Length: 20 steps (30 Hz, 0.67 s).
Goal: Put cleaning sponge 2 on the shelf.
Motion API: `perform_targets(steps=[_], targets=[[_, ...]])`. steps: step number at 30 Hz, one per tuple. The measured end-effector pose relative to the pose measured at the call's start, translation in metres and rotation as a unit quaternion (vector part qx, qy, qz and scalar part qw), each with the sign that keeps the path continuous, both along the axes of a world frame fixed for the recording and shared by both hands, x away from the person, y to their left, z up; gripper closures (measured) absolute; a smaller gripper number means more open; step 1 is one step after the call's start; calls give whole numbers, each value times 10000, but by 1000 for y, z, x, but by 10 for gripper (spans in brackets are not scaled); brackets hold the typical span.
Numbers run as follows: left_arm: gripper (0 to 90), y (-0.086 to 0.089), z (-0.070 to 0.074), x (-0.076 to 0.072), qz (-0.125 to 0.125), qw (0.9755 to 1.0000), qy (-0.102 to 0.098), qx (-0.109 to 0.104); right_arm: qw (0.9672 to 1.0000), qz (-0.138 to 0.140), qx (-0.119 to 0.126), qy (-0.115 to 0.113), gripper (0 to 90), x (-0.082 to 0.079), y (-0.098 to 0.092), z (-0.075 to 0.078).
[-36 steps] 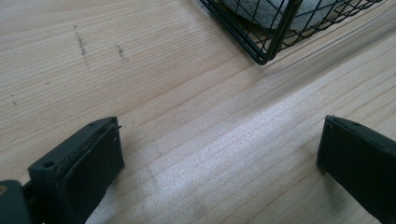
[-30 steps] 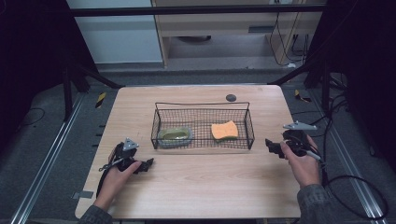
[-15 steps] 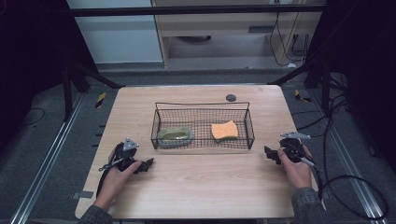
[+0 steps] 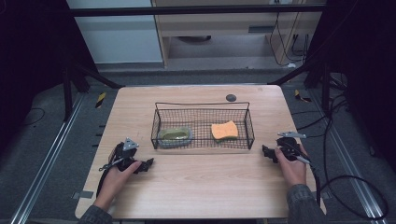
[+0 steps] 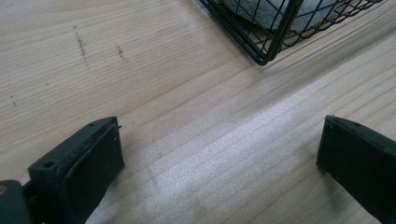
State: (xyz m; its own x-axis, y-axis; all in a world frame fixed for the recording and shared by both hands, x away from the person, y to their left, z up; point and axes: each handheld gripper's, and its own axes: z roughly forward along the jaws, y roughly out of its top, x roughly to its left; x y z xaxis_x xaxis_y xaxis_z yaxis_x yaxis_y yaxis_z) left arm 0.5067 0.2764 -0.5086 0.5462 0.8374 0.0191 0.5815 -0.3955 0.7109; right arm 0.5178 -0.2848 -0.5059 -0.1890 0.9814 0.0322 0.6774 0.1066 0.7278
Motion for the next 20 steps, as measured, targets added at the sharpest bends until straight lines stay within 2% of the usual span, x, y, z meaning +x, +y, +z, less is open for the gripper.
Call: perform_targets(steps=[10,16,20], targets=[[0,0,0,0,0,10000,0,0,9998,82,-151,-87,71,2,3,-6],[0,0,0,0,1,10000,-1,0,9999,52,-158,-4,10,4,2,-7],[0,0,0,0,-7,10000,0,4,9998,38,-177,16,4,4,3,-7]])
